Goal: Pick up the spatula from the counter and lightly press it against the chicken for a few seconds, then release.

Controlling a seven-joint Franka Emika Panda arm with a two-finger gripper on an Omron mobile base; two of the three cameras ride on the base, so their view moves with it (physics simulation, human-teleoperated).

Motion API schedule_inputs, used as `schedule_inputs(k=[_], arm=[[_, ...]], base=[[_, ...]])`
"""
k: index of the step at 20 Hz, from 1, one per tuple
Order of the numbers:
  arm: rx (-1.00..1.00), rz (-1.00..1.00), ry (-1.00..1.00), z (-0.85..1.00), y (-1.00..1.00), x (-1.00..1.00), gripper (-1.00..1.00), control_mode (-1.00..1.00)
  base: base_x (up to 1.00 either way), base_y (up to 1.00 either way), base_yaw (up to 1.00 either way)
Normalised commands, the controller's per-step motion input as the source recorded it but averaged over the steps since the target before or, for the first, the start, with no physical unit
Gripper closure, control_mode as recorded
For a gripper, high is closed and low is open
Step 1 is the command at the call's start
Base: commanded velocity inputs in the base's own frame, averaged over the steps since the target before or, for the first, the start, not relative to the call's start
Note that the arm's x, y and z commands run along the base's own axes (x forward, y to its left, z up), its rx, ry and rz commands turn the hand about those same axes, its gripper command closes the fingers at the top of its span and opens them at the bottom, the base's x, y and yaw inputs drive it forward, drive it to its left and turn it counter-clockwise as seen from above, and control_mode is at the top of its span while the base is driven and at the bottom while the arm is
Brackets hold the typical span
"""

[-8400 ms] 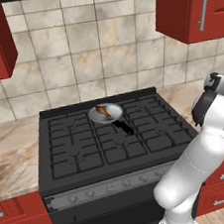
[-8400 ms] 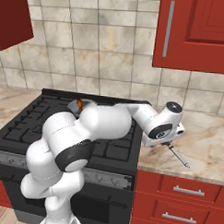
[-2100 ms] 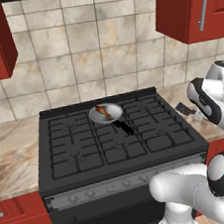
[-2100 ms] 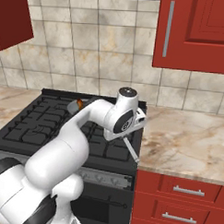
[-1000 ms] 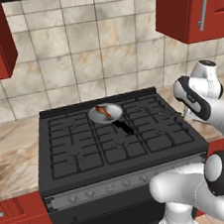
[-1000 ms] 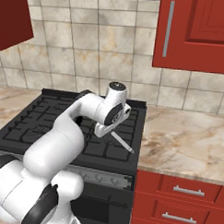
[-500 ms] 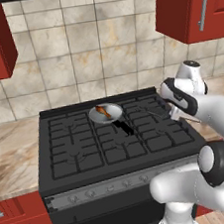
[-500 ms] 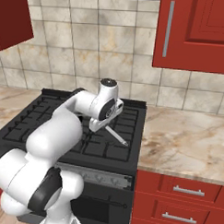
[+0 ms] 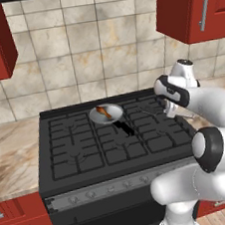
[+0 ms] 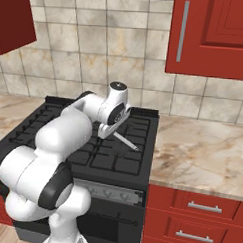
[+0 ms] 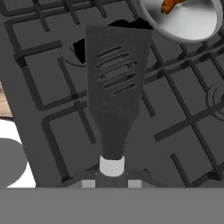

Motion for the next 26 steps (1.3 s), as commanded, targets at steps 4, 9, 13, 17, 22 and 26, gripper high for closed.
schedule_inputs(k=[4, 9, 13, 17, 22, 26], arm=[[0.00, 0.10, 0.00, 0.00, 0.16, 0.33, 1.00, -1.00], [0.00, 0.07, 0.00, 0.00, 0.16, 0.38, 1.00, -1.00], [-0.02, 0.06, 0.00, 0.00, 0.22, 0.33, 1.00, -1.00], [-0.01, 0.07, 0.00, 0.00, 0.18, 0.31, 1.00, -1.00], [0.00, 0.09, -0.04, 0.00, 0.19, 0.31, 1.00, -1.00], [0.00, 0.08, -0.04, 0.00, 0.24, 0.31, 1.00, -1.00]], base=[[0.00, 0.00, 0.00], [0.00, 0.00, 0.00], [0.00, 0.00, 0.00], [0.00, 0.00, 0.00], [0.00, 0.00, 0.00], [0.00, 0.00, 0.00]])
